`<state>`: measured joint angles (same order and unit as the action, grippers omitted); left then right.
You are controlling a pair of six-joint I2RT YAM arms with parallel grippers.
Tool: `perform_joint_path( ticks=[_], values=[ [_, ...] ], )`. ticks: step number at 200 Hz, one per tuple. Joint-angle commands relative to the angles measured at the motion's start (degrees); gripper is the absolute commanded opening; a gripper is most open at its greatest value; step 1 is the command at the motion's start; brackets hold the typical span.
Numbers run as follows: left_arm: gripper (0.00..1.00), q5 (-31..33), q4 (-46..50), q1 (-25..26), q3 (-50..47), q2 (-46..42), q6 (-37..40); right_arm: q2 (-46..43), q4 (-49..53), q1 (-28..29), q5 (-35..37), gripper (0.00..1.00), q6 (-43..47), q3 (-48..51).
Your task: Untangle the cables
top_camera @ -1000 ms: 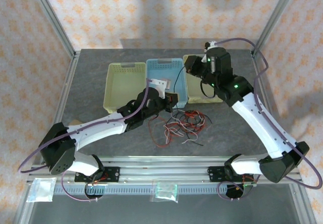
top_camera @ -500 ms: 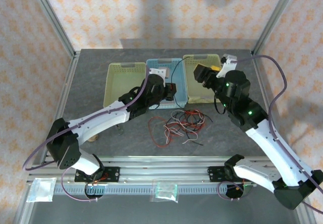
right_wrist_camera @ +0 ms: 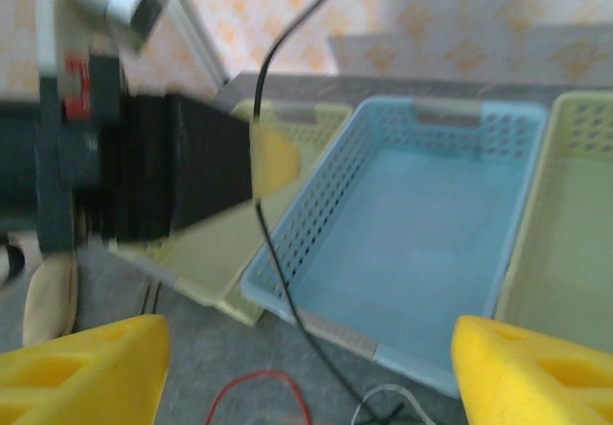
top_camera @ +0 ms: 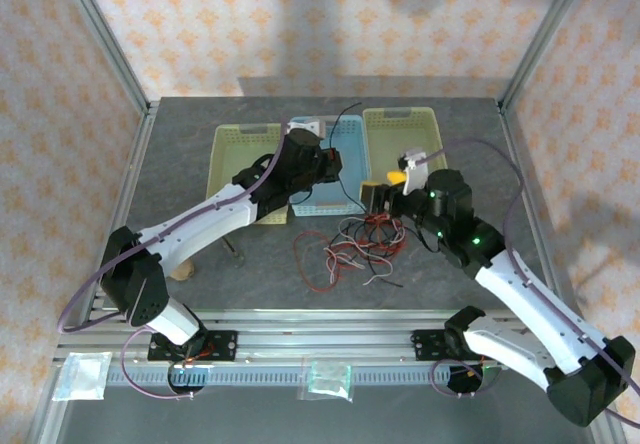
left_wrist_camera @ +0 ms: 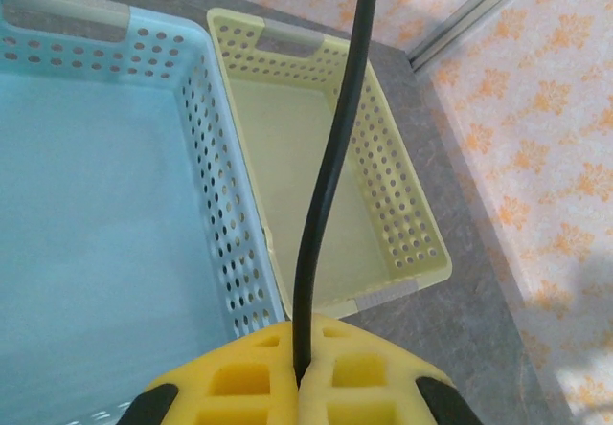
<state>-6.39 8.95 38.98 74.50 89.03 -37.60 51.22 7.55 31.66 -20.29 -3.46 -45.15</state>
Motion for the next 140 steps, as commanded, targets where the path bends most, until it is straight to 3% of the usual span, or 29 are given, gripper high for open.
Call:
perform_joint_path(
  ticks=[1,37,67,112,140],
  values=[
    [0.0,-2.05,0.98,-1.05,2.52,0.06,-0.71,0.9,-6.28,-0.19,-5.87,0.69,-0.05,2.95],
    [0.0,-4.37,0.73,-1.28,4.21,-0.1,-0.71,7.66,-7.72,-0.11,-5.85,0.64,0.91,4.18],
    [0.0,-6.35,0.89,-1.28,5.77,-0.09,-0.74,12.23,-10.91,-0.02,-4.71,0.55,1.25,4.78],
    [0.0,-9.22,1.24,-1.33,7.56,-0.25,-0.45,16.05,-16.84,0.66,-4.75,0.51,1.64,6.92],
    [0.0,-9.56,2.29,-1.28,9.27,-0.28,-0.28,16.1,-19.58,0.74,-3.64,0.39,0.74,8.72]
  ],
)
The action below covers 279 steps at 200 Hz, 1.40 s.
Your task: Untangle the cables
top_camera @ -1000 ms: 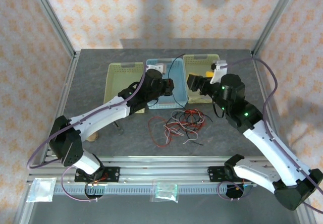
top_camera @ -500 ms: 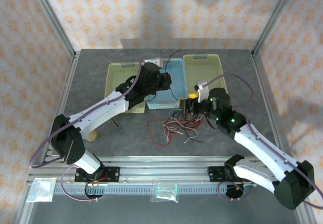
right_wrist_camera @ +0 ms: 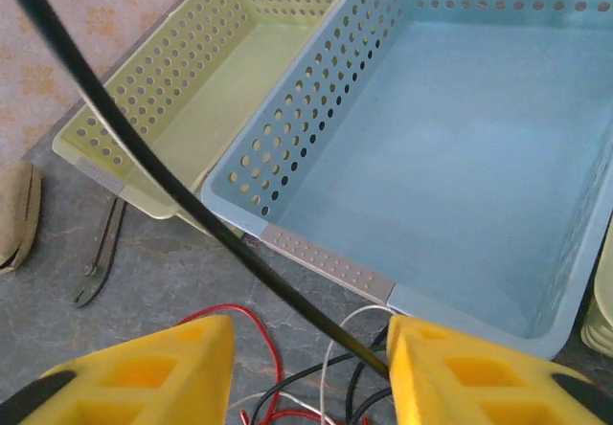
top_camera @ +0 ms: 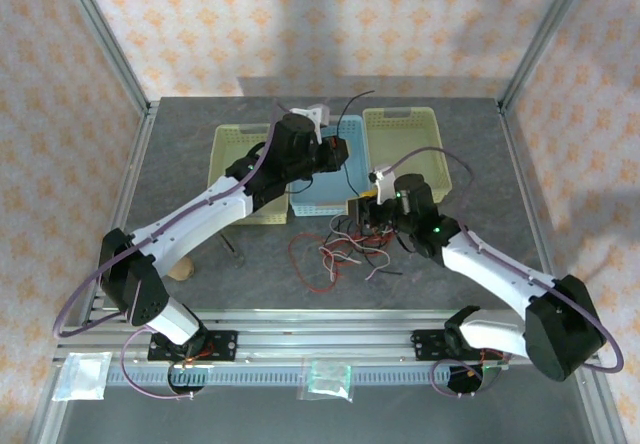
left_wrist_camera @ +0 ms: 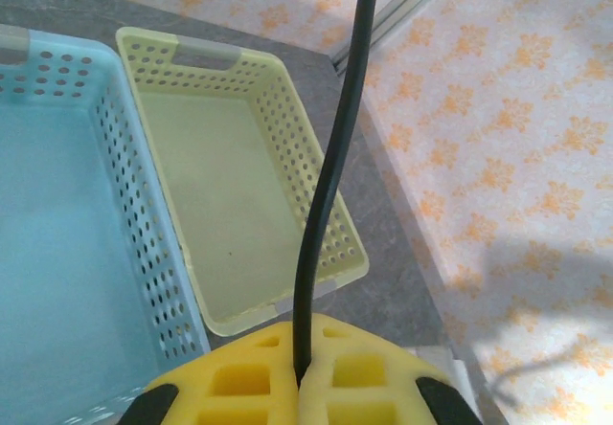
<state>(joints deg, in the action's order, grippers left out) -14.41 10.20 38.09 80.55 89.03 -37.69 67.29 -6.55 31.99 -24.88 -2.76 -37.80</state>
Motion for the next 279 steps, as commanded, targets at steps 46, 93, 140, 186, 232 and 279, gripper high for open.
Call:
perform_joint_path(
  ticks=[46,93,140,186,232,279],
  values=[
    [0.0,-1.28,4.46,-0.38,8.12,-0.44,0.16,-1.87,-7.74,0.36,2.37,0.3,-1.34,5.98],
    [0.0,-3.95,5.4,-0.38,12.51,-1.03,-0.5,-0.84,-12.56,0.36,4.11,0.29,-3.86,7.92],
    [0.0,-4.22,6.74,-0.48,17.0,-2.35,-0.9,-0.05,-14.37,0.36,4.93,0.29,-4.51,8.93],
    [0.0,-3.61,8.99,-0.81,22.58,-2.57,-1.22,0.04,-16.07,0.36,5.45,0.29,-5.56,10.42],
    [0.0,-3.87,10.6,-1.65,28.26,-2.88,-1.68,0.04,-17.31,0.38,6.25,0.29,-6.26,12.12],
    [0.0,-4.13,12.5,-3.66,35.22,-2.91,-2.07,2.4,-18.41,0.36,6.43,0.31,-6.55,13.58]
  ],
)
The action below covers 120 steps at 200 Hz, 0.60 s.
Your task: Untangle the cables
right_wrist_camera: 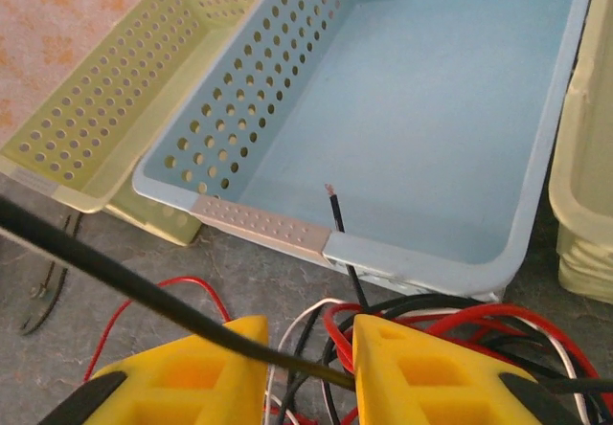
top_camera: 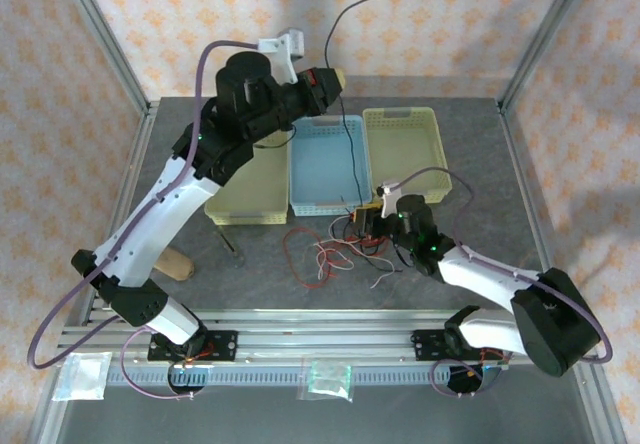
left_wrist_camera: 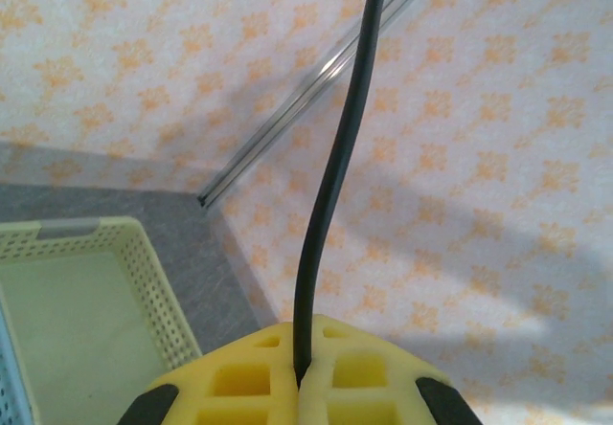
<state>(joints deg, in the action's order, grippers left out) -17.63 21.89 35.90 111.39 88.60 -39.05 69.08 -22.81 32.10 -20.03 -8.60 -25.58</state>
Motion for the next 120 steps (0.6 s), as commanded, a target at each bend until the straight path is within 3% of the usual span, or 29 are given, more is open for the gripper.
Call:
perform_joint_path(
  ticks=[1,120],
  values=[
    [0.0,-0.96,0.84,-1.5,4.55,-2.47,-0.74,0.62,-2.15,0.29,1.57,0.31,-0.71,1.39],
    [0.0,-8.59,-3.43,-13.08,11.54,-3.61,-7.7,0.26,-1.62,0.25,1.37,0.39,0.18,2.96]
  ],
)
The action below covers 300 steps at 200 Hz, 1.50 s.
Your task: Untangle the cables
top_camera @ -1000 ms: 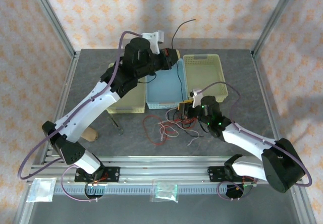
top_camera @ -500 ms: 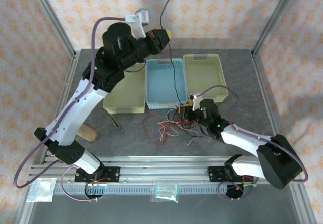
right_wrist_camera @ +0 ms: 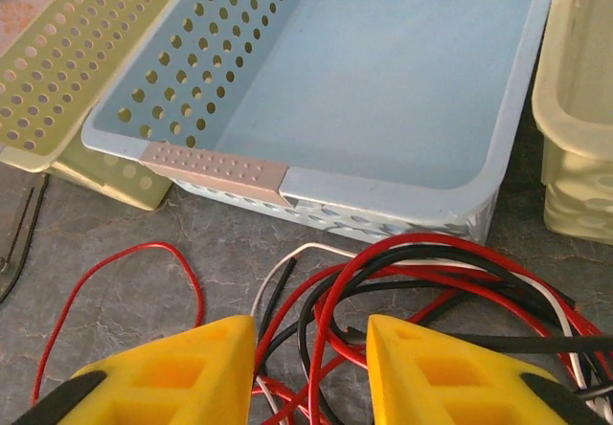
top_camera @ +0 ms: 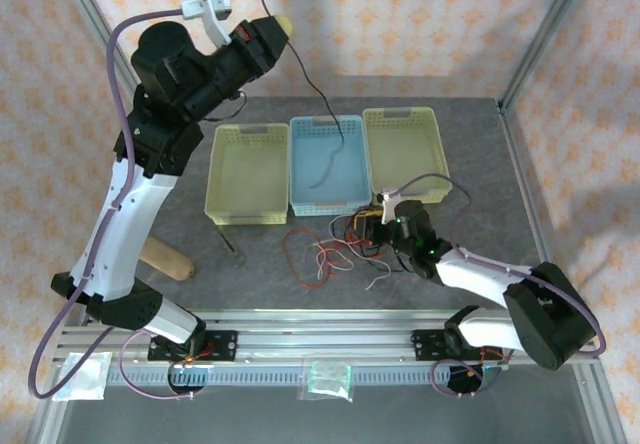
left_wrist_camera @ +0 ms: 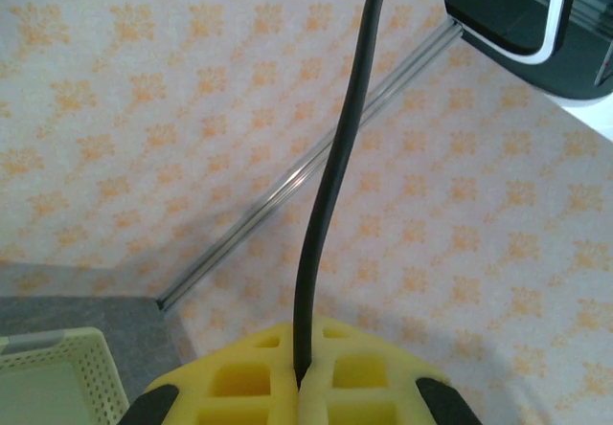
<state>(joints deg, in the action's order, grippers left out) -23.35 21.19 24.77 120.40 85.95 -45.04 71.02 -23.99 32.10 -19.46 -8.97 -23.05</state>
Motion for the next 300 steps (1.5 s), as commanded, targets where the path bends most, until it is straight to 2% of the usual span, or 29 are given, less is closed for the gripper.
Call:
perform_joint_path(
  ticks=[1,55,79,128,150,192,210,275,287,300],
  values=[
    [0.0,-2.85,-2.64,-2.03,2.55,-0.96,-1.67,-1.9,-0.27,0.25,0.77,0.39,0.59,0.4],
    [0.0,-2.6,-0.64,-4.02,1.12,0.02,-0.84,-22.63,17.96,0.42,4.98,0.63,4.63,-5.76],
    [0.0,-2.79,-0.59,-4.34,0.8,0.77,-0.75,-24.94,20.02,0.42,2.85,0.67,7.36,-13.02],
    [0.0,-2.67,-0.26,-4.46,-0.43,0.71,-0.24,-13.65,16.64,0.42,-6.26,0.67,9.67,-34.35],
    [0.0,-2.62,0.75,-4.65,-0.73,0.62,0.21,-6.53,19.59,0.42,-13.4,0.67,12.69,-46.13],
    [0.0,-2.75,0.09,-4.82,-1.64,0.18,0.21,5.01,27.63,0.42,-24.86,0.66,18.75,-61.75],
    [0.0,-2.84,-0.36,-4.82,-2.06,0.02,0.12,8.82,29.56,0.49,-25.98,0.65,21.17,-65.19],
    [0.0,-3.69,-2.16,-4.82,-3.8,-0.42,-1.14,18.36,22.86,0.07,-25.76,0.57,19.86,-69.57],
    [0.0,-3.8,-3.11,-4.82,-4.75,-0.74,-1.53,19.35,21.65,0.08,-25.59,0.51,19.14,-69.99],
    [0.0,-3.57,-3.3,-4.82,-5.34,-1.04,-1.55,19.83,21.4,0.07,-26.29,0.38,18.6,-70.45]
  ],
)
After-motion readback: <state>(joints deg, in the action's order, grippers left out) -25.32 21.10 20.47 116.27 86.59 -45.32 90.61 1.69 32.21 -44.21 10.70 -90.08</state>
